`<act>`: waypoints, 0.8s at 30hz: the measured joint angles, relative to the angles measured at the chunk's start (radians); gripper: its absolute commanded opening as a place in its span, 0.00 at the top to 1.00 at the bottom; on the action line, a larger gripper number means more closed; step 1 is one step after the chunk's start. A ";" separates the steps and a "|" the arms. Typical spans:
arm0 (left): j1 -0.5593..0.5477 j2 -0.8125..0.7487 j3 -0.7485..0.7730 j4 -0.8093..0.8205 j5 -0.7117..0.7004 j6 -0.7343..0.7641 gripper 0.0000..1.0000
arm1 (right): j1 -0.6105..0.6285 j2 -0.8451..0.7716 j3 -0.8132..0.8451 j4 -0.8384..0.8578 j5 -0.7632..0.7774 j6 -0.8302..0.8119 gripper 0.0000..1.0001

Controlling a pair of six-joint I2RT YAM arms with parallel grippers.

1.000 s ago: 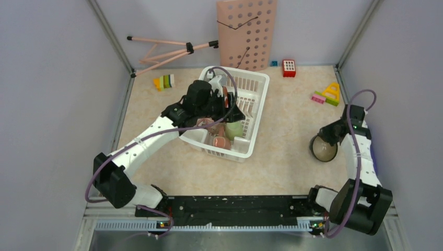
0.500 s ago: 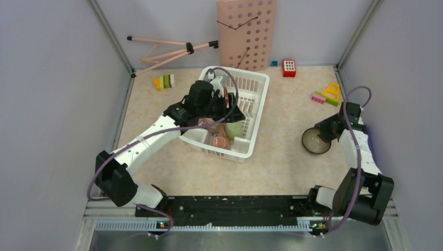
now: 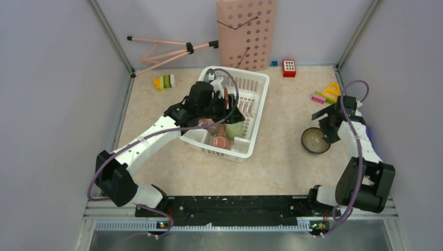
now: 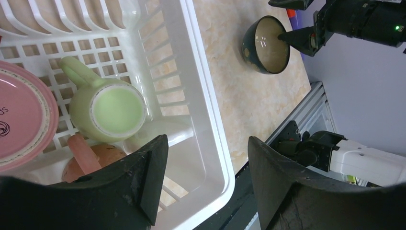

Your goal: Load the mixed dishes into the dish rack

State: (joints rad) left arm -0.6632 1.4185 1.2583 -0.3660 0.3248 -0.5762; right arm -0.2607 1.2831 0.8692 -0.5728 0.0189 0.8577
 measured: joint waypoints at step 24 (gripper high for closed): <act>0.000 0.000 -0.018 -0.010 -0.019 0.040 0.33 | 0.144 0.244 0.171 -0.226 0.104 0.028 1.00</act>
State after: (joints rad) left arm -0.6632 1.4185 1.2404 -0.3756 0.3054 -0.5365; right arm -0.1165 1.5269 1.0401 -0.7986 0.1226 0.8860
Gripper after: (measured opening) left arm 0.670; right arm 0.040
